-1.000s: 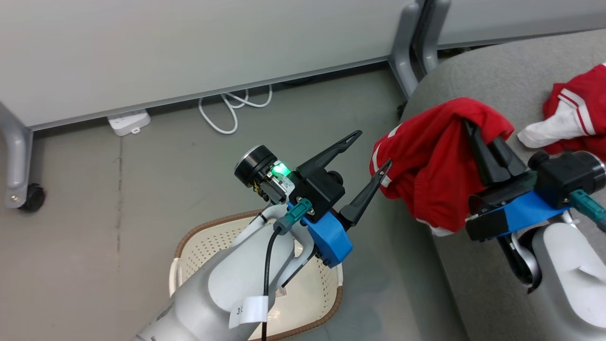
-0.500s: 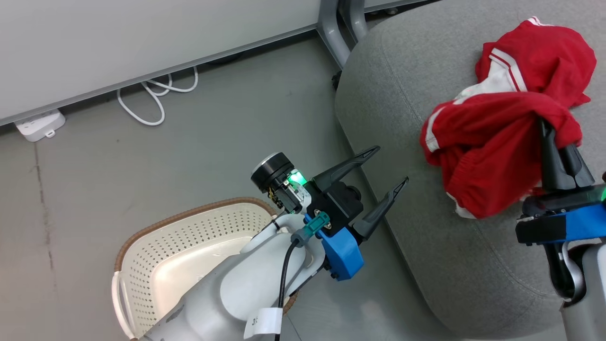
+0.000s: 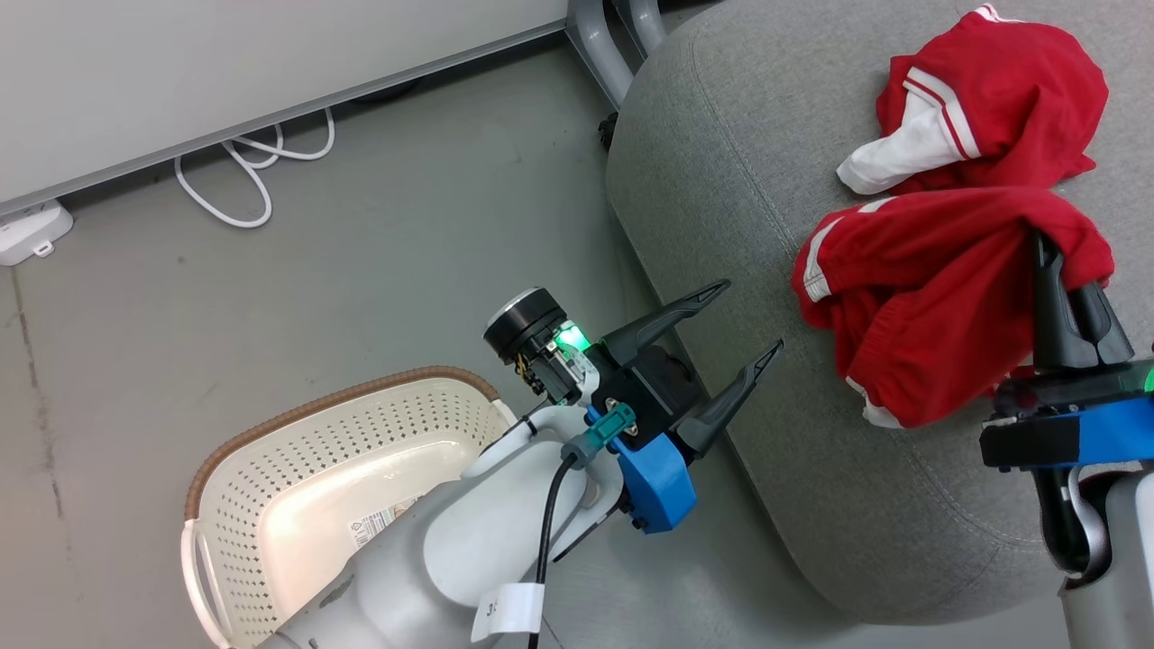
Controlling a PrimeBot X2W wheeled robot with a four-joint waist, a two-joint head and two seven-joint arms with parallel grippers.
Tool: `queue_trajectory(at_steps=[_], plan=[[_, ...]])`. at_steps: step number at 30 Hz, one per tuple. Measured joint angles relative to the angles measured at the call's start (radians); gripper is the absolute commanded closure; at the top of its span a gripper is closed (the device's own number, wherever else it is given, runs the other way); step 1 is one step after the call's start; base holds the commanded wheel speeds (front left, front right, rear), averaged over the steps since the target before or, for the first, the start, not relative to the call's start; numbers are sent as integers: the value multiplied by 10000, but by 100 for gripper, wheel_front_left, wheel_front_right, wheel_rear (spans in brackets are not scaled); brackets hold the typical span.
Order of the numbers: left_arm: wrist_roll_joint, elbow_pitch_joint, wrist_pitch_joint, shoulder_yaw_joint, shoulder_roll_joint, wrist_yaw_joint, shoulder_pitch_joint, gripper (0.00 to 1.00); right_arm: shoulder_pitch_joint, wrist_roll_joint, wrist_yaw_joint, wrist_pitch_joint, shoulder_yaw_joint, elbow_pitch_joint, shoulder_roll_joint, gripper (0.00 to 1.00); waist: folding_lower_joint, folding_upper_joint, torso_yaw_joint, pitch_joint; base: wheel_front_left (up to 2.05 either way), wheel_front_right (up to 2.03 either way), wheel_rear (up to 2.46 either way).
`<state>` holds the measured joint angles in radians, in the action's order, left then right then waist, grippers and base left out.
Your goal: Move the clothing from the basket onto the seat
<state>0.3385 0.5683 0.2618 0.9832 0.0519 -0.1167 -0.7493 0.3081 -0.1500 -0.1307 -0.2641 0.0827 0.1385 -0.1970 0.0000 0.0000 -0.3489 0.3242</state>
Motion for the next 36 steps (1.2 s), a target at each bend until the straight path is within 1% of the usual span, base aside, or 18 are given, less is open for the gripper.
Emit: queue_trajectory(at_steps=[5, 10, 13, 17, 23, 26, 29, 32, 36], plan=[[-4, -12, 0, -44, 0, 0, -124, 0, 593, 42, 0, 2, -86, -207, -192, 100, 0, 0, 8, 125, 0, 0, 0], [-59, -36, 0, -171, 102, 17, -383, 0, 1732, 73, 0, 0, 67, -525, -575, 100, 0, 0, 23, 469, 0, 0, 0], [-127, -81, 0, -253, 192, 50, -577, 0, 2620, 73, 0, 0, 433, -585, -918, 100, 0, 0, 46, 770, 0, 0, 0], [-234, -169, -8, -301, 328, 98, -987, 0, 3811, 84, 0, 0, 1225, -546, -1586, 100, 0, -1, 122, 1315, 0, 0, 0], [-435, -397, -148, -337, 558, 144, -1638, 0, 5106, 69, 0, -2, 2715, 61, -2429, 100, 1, 0, 290, 2317, 0, 0, 0], [-550, -579, -242, -334, 639, 148, -1977, 0, 5436, 42, 0, -2, 3195, 535, -2867, 100, 1, 0, 392, 2850, 0, 0, 0], [-640, -738, -351, -328, 752, 188, -2213, 0, 5606, -138, 0, -2, 3563, 1225, -3003, 100, 1, -1, 489, 3370, 0, 0, 0], [-675, -865, -407, -322, 811, 198, -2363, 0, 5599, -104, 0, 0, 3626, 1931, -3024, 100, 2, 0, 576, 3834, 0, 0, 0], [-711, -966, -445, -288, 884, 251, -2424, 0, 5492, 12, 0, -2, 3684, 2456, -2794, 100, 1, -1, 702, 4281, 0, 0, 0]])
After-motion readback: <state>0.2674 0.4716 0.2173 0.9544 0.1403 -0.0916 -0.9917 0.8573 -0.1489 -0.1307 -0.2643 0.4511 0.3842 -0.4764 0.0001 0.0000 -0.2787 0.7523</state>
